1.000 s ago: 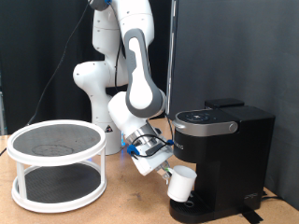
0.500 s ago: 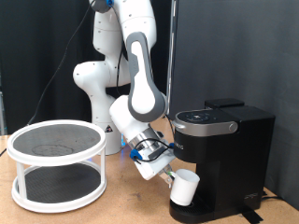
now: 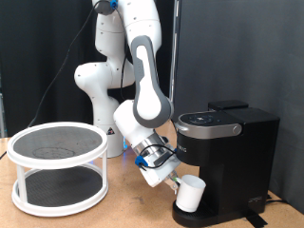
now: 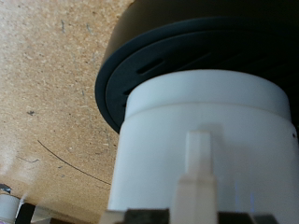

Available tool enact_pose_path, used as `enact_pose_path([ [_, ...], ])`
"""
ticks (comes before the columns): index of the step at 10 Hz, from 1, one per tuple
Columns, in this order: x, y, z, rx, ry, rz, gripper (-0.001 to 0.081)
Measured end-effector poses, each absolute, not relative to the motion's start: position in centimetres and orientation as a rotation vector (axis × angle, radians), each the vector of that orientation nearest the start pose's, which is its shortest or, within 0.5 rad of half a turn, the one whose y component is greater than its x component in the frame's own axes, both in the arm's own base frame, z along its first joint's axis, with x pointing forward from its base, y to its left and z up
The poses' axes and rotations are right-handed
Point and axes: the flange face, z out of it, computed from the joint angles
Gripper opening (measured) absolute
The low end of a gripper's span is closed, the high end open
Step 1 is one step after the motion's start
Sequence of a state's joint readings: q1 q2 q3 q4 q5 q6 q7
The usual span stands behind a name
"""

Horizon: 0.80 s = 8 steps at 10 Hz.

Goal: Make a cup of coffee with the keurig machine

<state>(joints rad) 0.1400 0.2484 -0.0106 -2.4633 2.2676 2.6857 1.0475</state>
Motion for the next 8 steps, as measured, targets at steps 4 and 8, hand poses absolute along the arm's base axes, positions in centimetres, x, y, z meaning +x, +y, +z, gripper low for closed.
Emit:
enact_pose_path([
  [4, 42.9, 3.1, 17.0, -0.037, 2.428, 0.605, 0.0],
  [8, 41.1, 1.4, 16.0, -0.051, 2.479, 0.629, 0.0539],
])
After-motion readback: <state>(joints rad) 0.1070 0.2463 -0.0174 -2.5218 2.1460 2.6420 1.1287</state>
